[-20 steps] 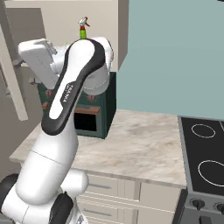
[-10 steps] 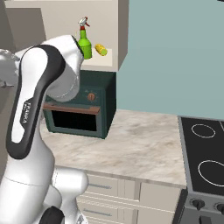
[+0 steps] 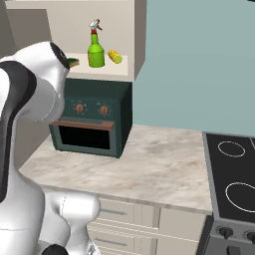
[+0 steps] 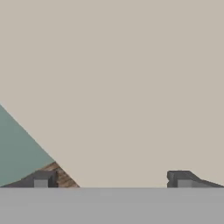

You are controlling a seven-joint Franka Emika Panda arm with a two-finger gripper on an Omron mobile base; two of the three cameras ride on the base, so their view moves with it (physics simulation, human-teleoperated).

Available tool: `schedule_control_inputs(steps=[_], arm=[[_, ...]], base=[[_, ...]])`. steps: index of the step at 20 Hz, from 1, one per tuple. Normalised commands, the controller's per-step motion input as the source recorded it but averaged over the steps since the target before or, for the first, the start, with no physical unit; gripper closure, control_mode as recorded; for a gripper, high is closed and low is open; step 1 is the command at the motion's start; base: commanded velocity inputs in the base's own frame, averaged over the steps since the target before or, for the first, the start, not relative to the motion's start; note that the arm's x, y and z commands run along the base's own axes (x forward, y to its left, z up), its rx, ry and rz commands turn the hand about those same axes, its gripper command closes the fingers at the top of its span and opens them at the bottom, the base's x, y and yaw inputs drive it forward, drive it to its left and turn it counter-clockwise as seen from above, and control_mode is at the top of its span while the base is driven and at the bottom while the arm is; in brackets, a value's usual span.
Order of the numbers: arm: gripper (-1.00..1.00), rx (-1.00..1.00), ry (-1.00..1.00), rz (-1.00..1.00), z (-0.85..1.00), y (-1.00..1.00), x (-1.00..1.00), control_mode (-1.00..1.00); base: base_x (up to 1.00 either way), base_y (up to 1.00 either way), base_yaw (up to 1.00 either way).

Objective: Pick the sponge and spray from the cabinet and place them on the counter.

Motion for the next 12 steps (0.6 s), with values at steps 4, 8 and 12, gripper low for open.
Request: schedule_control_inputs(steps=[4, 8, 12], arm=[[-1.0, 0.0, -0.2, 0.0, 0.0, 0.0, -0.31, -1.0], [-1.0, 0.0, -0.21, 0.0, 0.0, 0.0, -0.25, -1.0], [-1.0, 0.0, -0.26, 0.0, 0.0, -0.13, -0.57, -1.0]], base=[[0.0, 0.0, 0.0], [0.0, 0.0, 0.0], [0.0, 0.0, 0.0]])
